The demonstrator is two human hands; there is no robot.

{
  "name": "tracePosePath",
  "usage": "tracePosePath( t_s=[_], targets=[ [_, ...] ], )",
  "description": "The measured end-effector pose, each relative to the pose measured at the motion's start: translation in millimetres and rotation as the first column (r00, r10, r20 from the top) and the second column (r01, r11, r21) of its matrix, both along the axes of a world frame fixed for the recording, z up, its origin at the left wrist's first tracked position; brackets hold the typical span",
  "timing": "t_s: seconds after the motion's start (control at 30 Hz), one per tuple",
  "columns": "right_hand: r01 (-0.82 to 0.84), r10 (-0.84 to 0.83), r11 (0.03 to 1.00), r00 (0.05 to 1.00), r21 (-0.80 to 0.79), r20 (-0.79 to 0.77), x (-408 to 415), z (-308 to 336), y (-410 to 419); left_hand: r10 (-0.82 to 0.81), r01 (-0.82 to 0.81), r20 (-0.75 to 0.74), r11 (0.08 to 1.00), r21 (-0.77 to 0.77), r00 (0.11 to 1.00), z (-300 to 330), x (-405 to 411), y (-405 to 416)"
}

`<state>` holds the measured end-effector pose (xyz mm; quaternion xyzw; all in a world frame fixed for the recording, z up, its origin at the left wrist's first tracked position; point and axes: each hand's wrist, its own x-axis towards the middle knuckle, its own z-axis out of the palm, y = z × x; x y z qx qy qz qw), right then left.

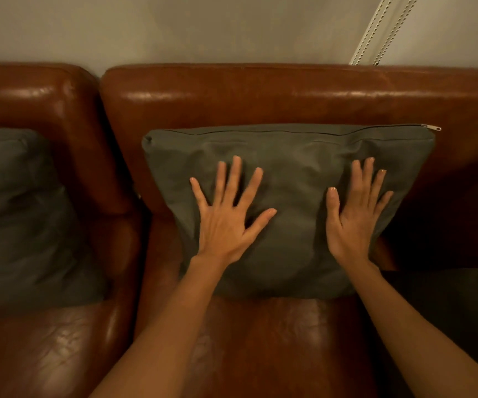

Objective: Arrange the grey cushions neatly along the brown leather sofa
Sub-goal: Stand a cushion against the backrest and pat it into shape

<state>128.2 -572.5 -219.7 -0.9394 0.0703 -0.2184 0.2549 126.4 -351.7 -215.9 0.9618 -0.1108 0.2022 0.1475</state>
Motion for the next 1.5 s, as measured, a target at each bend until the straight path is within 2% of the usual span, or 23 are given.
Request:
tracePosePath(
  t_s=[0.1, 0.17, 0.23, 0.3, 0.37, 0.5, 0.83, 0.97, 1.03, 1.13, 1.2, 1.3, 1.5],
  targets=[
    [0.153, -0.163, 0.975, 0.986, 0.163, 0.047, -18, -10, -11, 0.251, -0.255, -0.047, 0.953, -0.164, 0.967, -9, -15, 14],
    [0.312, -0.329, 0.858, 0.944, 0.408, -0.03, -29, -21, -13, 0.363, -0.382, -0.12, 0.876, -0.294, 0.924, -8, -17, 17],
    [0.409, -0.415, 0.687, 0.899, 0.601, -0.138, -36, -30, -13, 0.484, -0.532, -0.233, 0.693, -0.487, 0.843, -3, -11, 17],
    [0.427, -0.412, 0.583, 0.889, 0.691, -0.202, -35, -34, -12, 0.522, -0.604, -0.341, 0.495, -0.625, 0.781, -2, -2, 17],
    [0.435, -0.395, 0.57, 0.889, 0.697, -0.232, -27, -36, -11, 0.487, -0.582, -0.363, 0.44, -0.684, 0.795, -6, 5, 14],
    [0.469, -0.423, 0.577, 0.872, 0.669, -0.246, -6, -42, -6, 0.445, -0.531, -0.344, 0.417, -0.738, 0.827, -10, 19, 6],
    [0.521, -0.484, 0.533, 0.834, 0.666, -0.265, 12, -56, 2, 0.429, -0.489, -0.293, 0.472, -0.734, 0.854, -20, 33, 2],
    [0.498, -0.422, 0.539, 0.858, 0.68, -0.293, 9, -54, -2, 0.389, -0.457, -0.29, 0.462, -0.76, 0.874, -23, 33, 9],
    [0.469, -0.368, 0.535, 0.878, 0.702, -0.306, 6, -53, -7, 0.355, -0.433, -0.293, 0.427, -0.794, 0.888, -21, 30, 14],
    [0.467, -0.328, 0.468, 0.88, 0.75, -0.344, -5, -45, -12, 0.325, -0.434, -0.326, 0.353, -0.829, 0.888, -15, 21, 21],
    [0.45, -0.326, 0.46, 0.887, 0.766, -0.326, -11, -38, -12, 0.308, -0.453, -0.36, 0.33, -0.828, 0.881, -10, 14, 25],
    [0.442, -0.351, 0.45, 0.887, 0.776, -0.301, -20, -28, -6, 0.271, -0.429, -0.351, 0.333, -0.839, 0.896, -3, 3, 28],
    [0.413, -0.339, 0.316, 0.89, 0.854, -0.305, -33, -21, 13, 0.349, -0.36, -0.236, 0.35, -0.865, 0.907, 19, -9, 44]
  ],
)
